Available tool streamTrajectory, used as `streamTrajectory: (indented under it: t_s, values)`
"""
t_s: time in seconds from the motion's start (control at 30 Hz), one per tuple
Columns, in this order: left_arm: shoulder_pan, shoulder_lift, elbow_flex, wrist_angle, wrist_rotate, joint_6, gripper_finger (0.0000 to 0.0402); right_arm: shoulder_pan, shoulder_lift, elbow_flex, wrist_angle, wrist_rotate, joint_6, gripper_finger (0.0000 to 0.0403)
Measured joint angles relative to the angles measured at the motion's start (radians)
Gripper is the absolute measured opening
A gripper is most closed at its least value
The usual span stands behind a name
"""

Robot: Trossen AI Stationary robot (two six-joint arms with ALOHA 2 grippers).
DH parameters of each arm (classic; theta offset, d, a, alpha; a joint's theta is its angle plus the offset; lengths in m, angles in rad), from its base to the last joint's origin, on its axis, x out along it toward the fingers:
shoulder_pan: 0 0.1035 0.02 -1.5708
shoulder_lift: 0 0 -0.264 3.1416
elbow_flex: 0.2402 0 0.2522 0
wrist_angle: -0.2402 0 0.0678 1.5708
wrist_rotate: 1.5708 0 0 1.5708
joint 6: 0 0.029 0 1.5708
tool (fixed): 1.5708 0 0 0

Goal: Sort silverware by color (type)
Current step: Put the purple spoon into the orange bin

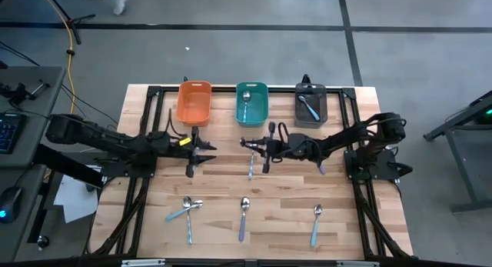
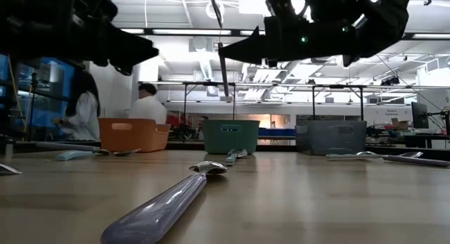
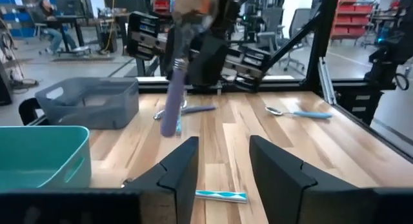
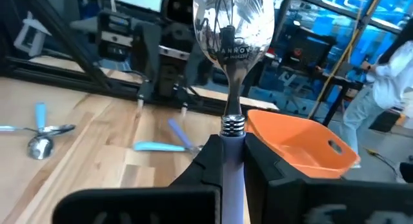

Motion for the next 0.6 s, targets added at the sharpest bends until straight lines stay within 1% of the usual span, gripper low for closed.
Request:
streamTrajectory:
  t_s: [0.07, 0.17, 0.33, 0.5, 0.6]
  values:
    - [-0.003, 0.053, 0.020, 0.023, -0.020, 0.000, 0.0137, 0.008, 0.032, 0.000, 0.040, -0.001, 0.001, 0.0004]
    - [-0.014, 0.131, 0.041, 0.103, -0.068, 0.018, 0.0144, 0.020, 0.085, 0.000, 0.130, 0.000, 0.000, 0.0003]
    - [-0.036, 0.249, 0.079, 0.215, -0.073, 0.051, 0.0156, 0.031, 0.139, 0.000, 0.224, 0.000, -0.002, 0.0003]
    - [-0.051, 0.353, 0.146, 0.212, -0.074, 0.083, 0.0166, 0.036, 0.143, 0.002, 0.282, -0.007, -0.001, 0.0003]
    - [-0.051, 0.412, 0.196, 0.212, -0.097, 0.078, 0.0172, 0.037, 0.143, 0.002, 0.320, -0.050, 0.012, 0.0003]
